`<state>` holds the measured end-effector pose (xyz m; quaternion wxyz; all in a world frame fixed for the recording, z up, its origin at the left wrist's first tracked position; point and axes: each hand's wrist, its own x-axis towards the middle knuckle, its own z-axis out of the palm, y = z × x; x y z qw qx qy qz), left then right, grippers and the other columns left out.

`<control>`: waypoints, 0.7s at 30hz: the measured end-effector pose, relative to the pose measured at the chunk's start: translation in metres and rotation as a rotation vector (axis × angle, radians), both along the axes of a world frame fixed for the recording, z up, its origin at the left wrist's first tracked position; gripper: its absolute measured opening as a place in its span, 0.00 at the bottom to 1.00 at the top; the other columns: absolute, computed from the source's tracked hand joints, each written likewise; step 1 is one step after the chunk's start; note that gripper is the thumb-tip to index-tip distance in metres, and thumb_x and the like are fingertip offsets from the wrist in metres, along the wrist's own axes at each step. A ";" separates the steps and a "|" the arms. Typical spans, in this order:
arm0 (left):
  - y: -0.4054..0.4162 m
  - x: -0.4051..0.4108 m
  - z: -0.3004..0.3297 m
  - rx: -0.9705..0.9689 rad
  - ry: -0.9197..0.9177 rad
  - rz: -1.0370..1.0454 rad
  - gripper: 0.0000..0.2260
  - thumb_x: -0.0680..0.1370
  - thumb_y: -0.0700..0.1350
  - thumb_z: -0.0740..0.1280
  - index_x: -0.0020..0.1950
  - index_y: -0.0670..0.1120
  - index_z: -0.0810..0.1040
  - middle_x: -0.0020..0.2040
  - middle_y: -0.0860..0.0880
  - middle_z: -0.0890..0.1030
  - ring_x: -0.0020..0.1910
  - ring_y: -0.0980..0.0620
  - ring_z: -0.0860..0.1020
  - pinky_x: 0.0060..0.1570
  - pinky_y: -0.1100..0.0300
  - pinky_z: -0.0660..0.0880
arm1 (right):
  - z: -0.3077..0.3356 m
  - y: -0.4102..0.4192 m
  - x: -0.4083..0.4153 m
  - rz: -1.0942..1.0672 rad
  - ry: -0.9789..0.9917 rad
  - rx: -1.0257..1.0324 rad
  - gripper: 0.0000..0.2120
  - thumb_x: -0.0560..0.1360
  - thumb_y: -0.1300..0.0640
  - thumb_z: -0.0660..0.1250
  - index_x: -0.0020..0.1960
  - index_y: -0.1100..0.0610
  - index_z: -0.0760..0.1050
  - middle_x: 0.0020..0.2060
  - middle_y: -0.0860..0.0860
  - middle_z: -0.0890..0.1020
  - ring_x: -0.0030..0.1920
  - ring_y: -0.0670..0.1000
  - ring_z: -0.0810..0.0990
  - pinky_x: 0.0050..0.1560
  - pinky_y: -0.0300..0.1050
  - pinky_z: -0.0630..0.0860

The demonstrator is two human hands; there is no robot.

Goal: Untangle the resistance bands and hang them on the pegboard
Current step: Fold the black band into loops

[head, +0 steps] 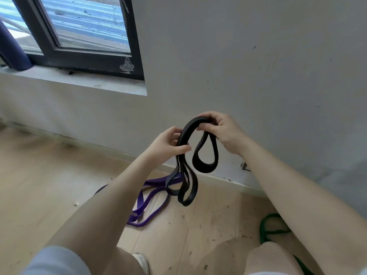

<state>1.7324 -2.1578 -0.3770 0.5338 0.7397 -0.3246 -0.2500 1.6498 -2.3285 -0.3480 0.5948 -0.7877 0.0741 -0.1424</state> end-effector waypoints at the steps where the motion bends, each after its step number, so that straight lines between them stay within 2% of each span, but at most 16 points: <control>1: 0.001 0.000 0.000 -0.016 -0.003 -0.005 0.15 0.73 0.38 0.70 0.57 0.48 0.72 0.49 0.49 0.82 0.47 0.56 0.82 0.49 0.62 0.77 | -0.002 -0.002 -0.002 -0.030 -0.018 0.141 0.09 0.75 0.68 0.65 0.52 0.58 0.76 0.46 0.54 0.81 0.49 0.51 0.81 0.59 0.45 0.75; 3: -0.002 0.000 0.000 -0.029 -0.064 0.017 0.15 0.74 0.38 0.70 0.58 0.47 0.71 0.50 0.48 0.81 0.48 0.53 0.81 0.50 0.61 0.77 | -0.005 -0.007 -0.006 -0.054 -0.049 0.368 0.09 0.76 0.69 0.62 0.52 0.58 0.74 0.45 0.55 0.82 0.45 0.50 0.83 0.58 0.45 0.76; 5: -0.008 0.001 0.003 -0.066 -0.131 0.061 0.15 0.74 0.39 0.70 0.59 0.46 0.71 0.51 0.48 0.81 0.50 0.51 0.81 0.53 0.59 0.77 | -0.009 -0.014 -0.010 -0.083 -0.046 0.405 0.10 0.75 0.69 0.63 0.54 0.58 0.73 0.44 0.54 0.82 0.43 0.48 0.83 0.55 0.44 0.77; 8: -0.017 0.003 0.017 -0.084 -0.262 0.067 0.13 0.75 0.41 0.69 0.58 0.48 0.73 0.51 0.50 0.81 0.51 0.53 0.80 0.54 0.60 0.76 | -0.013 -0.026 -0.020 -0.045 0.100 0.081 0.20 0.73 0.66 0.69 0.61 0.53 0.70 0.43 0.49 0.82 0.49 0.47 0.81 0.57 0.44 0.73; 10: -0.021 0.005 0.027 0.006 -0.418 -0.032 0.13 0.75 0.42 0.69 0.58 0.49 0.74 0.49 0.53 0.80 0.48 0.55 0.79 0.51 0.63 0.74 | -0.011 -0.025 -0.024 0.057 0.250 -0.161 0.29 0.71 0.63 0.71 0.68 0.49 0.65 0.50 0.48 0.81 0.58 0.45 0.78 0.62 0.44 0.70; 12: -0.027 0.004 0.033 0.090 -0.507 -0.124 0.13 0.75 0.42 0.69 0.59 0.49 0.75 0.47 0.55 0.79 0.45 0.58 0.78 0.47 0.67 0.73 | -0.005 -0.015 -0.020 0.099 0.261 -0.294 0.33 0.70 0.59 0.73 0.70 0.48 0.63 0.58 0.47 0.77 0.61 0.44 0.73 0.61 0.40 0.67; 14: -0.031 0.004 0.034 0.122 -0.522 -0.142 0.14 0.75 0.42 0.69 0.60 0.48 0.75 0.48 0.54 0.79 0.46 0.57 0.77 0.48 0.67 0.73 | 0.002 -0.008 -0.012 0.091 0.162 -0.355 0.29 0.70 0.59 0.73 0.68 0.49 0.66 0.56 0.47 0.78 0.57 0.46 0.76 0.60 0.41 0.70; 17: -0.029 0.008 0.031 0.089 -0.486 -0.069 0.15 0.75 0.43 0.68 0.61 0.47 0.74 0.51 0.53 0.79 0.51 0.55 0.78 0.53 0.62 0.73 | 0.010 -0.007 -0.005 0.083 0.097 -0.529 0.21 0.71 0.58 0.72 0.62 0.52 0.74 0.51 0.48 0.81 0.52 0.47 0.78 0.58 0.44 0.72; 21: -0.020 -0.003 0.011 -0.020 -0.290 0.026 0.12 0.77 0.42 0.66 0.59 0.47 0.72 0.54 0.51 0.79 0.54 0.53 0.79 0.56 0.57 0.74 | 0.018 -0.003 0.001 0.165 0.118 -0.693 0.18 0.72 0.58 0.70 0.61 0.54 0.76 0.51 0.51 0.82 0.52 0.49 0.78 0.55 0.45 0.72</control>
